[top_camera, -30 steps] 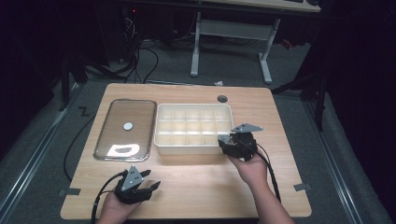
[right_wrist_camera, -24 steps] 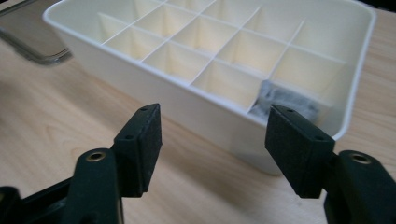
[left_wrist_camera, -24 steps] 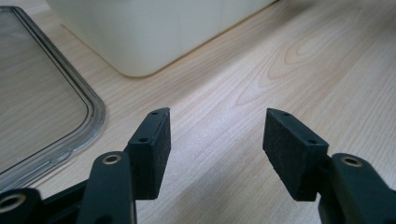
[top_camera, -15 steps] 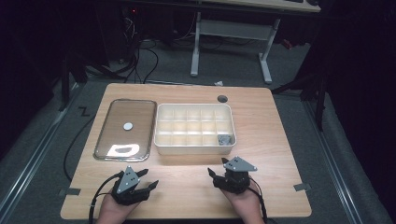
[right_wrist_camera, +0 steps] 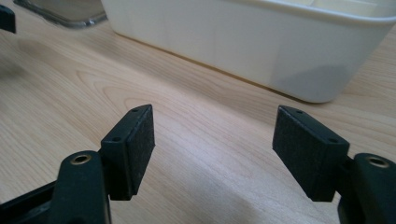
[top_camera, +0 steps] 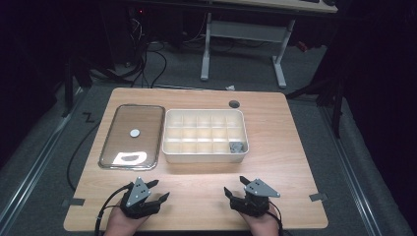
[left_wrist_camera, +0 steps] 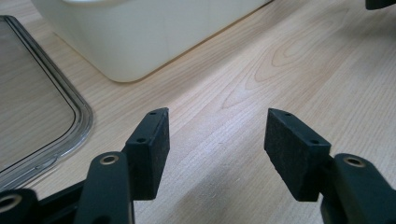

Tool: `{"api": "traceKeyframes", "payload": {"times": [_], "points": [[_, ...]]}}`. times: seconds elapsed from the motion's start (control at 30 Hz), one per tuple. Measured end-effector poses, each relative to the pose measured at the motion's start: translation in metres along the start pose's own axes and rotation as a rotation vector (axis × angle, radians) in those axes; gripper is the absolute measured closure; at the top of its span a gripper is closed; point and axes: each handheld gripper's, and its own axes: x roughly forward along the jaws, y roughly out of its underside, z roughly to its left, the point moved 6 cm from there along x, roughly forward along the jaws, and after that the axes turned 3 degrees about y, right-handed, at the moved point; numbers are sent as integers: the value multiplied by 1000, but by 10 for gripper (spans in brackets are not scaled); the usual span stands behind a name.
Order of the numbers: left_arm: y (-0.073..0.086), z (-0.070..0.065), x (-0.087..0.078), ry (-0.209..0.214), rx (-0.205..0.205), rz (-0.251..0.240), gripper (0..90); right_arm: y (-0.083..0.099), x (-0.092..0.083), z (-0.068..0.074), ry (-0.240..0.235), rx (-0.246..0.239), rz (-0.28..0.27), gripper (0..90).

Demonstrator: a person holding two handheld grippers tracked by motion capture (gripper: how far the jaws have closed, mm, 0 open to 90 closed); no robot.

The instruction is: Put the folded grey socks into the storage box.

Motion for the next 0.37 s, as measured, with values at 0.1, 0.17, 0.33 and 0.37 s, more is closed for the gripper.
{"api": "traceKeyframes", "payload": {"times": [0.1, 0.17, 0.33, 0.37], "points": [[0, 1, -1, 1, -4, -2, 407, 1, 2, -2, 5, 16, 3, 301], [1, 2, -1, 1, -7, -3, 407, 2, 3, -2, 8, 11, 9, 302], [1, 4, -3, -1, -5, -4, 407, 2, 5, -2, 11, 17, 9, 308], [1, 4, -3, -1, -5, -4, 407, 2, 5, -2, 9, 17, 7, 311]]}}
